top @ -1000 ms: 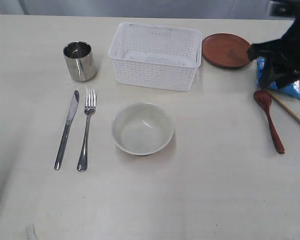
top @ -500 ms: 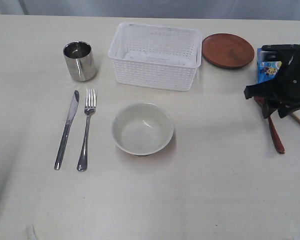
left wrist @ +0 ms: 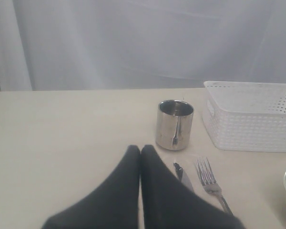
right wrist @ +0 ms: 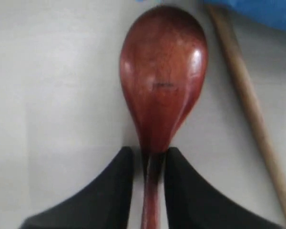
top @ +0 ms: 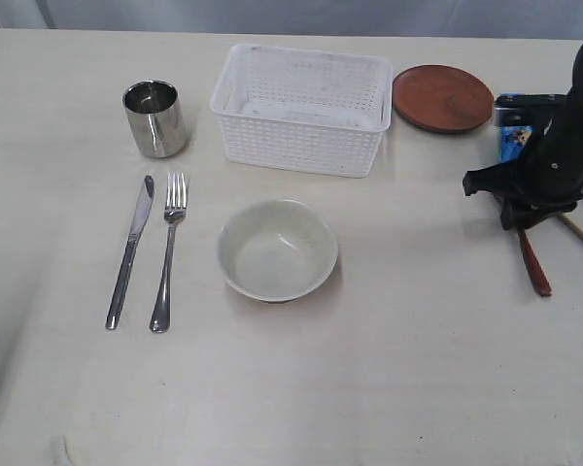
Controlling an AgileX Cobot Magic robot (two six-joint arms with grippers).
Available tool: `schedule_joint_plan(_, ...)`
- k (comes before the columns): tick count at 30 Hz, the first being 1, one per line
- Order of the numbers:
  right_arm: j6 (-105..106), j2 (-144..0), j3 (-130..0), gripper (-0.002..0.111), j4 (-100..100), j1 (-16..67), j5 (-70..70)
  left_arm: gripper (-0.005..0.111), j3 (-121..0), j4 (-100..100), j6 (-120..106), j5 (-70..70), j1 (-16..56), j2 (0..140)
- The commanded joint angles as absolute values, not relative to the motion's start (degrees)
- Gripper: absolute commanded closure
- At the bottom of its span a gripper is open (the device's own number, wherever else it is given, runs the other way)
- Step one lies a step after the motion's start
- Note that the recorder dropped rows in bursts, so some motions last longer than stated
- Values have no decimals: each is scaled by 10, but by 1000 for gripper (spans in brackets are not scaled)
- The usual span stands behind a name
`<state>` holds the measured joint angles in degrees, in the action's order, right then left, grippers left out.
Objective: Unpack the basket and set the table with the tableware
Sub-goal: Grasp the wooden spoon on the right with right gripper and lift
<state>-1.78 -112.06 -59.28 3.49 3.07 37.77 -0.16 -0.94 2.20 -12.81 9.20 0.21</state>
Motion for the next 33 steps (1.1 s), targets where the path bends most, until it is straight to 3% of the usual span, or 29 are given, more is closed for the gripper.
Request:
schedule_joint_plan(1,-12,-1155,-586,108,42,28,352,107,0,-11,22,-122,93,0)
schedule_joint_plan(14,39,-984,-606,109,-74,72,457,107,0,-11,22,-122,93,0)
schedule_joint_plan(22,46,-880,-606,109,-94,163,492,107,0,-11,22,-122,93,0)
schedule_joint_plan(33,78,-863,-606,109,-125,350,555,107,0,-11,22,-122,93,0)
